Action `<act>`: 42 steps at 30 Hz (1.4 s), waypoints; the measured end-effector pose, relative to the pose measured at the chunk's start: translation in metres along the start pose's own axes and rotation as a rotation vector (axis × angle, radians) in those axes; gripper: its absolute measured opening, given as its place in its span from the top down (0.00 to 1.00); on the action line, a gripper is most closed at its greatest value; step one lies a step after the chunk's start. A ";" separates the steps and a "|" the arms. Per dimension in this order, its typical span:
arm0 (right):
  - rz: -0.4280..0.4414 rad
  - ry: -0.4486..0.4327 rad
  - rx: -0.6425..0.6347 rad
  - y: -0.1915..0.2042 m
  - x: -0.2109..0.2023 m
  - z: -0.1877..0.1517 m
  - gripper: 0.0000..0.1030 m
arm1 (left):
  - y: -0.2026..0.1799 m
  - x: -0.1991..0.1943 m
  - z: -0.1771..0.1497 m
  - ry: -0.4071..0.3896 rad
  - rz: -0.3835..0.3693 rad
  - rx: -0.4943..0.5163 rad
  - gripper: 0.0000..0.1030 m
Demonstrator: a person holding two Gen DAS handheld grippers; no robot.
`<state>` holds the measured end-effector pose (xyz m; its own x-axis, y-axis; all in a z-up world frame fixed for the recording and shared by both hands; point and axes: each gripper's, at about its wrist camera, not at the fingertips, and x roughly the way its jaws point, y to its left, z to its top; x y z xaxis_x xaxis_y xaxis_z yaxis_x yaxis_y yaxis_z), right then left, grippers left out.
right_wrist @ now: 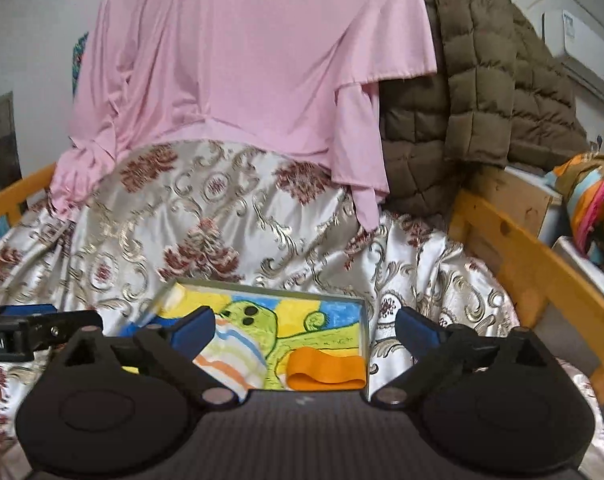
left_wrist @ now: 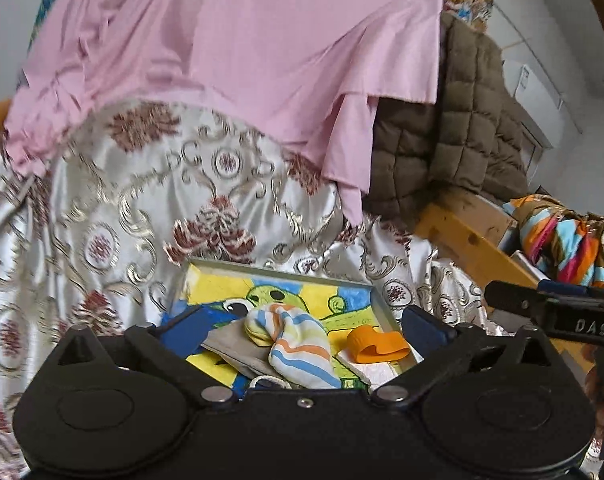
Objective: Organize soft objects
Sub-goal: 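Lift both tools away from the tray back toward the pile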
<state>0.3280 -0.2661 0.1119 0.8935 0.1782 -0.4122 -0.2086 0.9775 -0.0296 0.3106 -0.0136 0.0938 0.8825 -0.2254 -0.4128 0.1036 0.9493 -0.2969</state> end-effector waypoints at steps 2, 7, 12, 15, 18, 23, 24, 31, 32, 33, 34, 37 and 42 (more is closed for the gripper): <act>0.002 -0.020 0.008 0.005 -0.021 0.003 0.00 | -0.004 -0.020 0.000 -0.017 0.000 0.007 0.01; 0.020 -0.058 0.036 0.014 -0.069 0.008 0.00 | -0.017 -0.070 0.000 -0.073 0.010 0.033 0.01; 0.033 -0.085 0.042 0.025 -0.111 0.003 0.00 | -0.026 -0.114 -0.004 -0.127 0.021 0.058 0.01; 0.041 -0.098 0.015 0.033 -0.134 -0.003 0.00 | -0.029 -0.138 -0.015 -0.157 0.032 0.076 0.01; 0.046 -0.113 0.017 0.038 -0.157 -0.012 0.00 | -0.030 -0.157 -0.028 -0.171 0.051 0.086 0.01; 0.065 -0.165 0.024 0.043 -0.183 -0.032 0.00 | -0.027 -0.179 -0.051 -0.183 0.059 0.069 0.01; 0.064 -0.181 0.032 0.043 -0.187 -0.037 0.00 | -0.026 -0.182 -0.055 -0.184 0.063 0.066 0.01; 0.027 -0.234 0.099 0.040 -0.199 -0.081 0.00 | -0.016 -0.195 -0.093 -0.181 0.047 0.083 0.01; 0.023 -0.237 0.096 0.041 -0.200 -0.088 0.00 | -0.014 -0.196 -0.099 -0.180 0.043 0.092 0.01; 0.026 -0.239 0.093 0.042 -0.201 -0.096 0.00 | -0.012 -0.197 -0.106 -0.184 0.048 0.101 0.01; 0.035 -0.233 0.093 0.044 -0.202 -0.104 0.00 | -0.010 -0.199 -0.112 -0.187 0.053 0.107 0.01; 0.060 -0.217 0.110 0.048 -0.202 -0.127 0.00 | -0.005 -0.201 -0.131 -0.181 0.081 0.131 0.01; 0.059 -0.236 0.122 0.058 -0.207 -0.159 0.00 | 0.001 -0.204 -0.157 -0.167 0.132 0.165 0.01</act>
<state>0.0676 -0.2644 0.0507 0.9523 0.2425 -0.1855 -0.2263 0.9685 0.1043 0.0590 -0.0012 0.0424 0.9555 -0.0708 -0.2864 0.0438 0.9940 -0.0998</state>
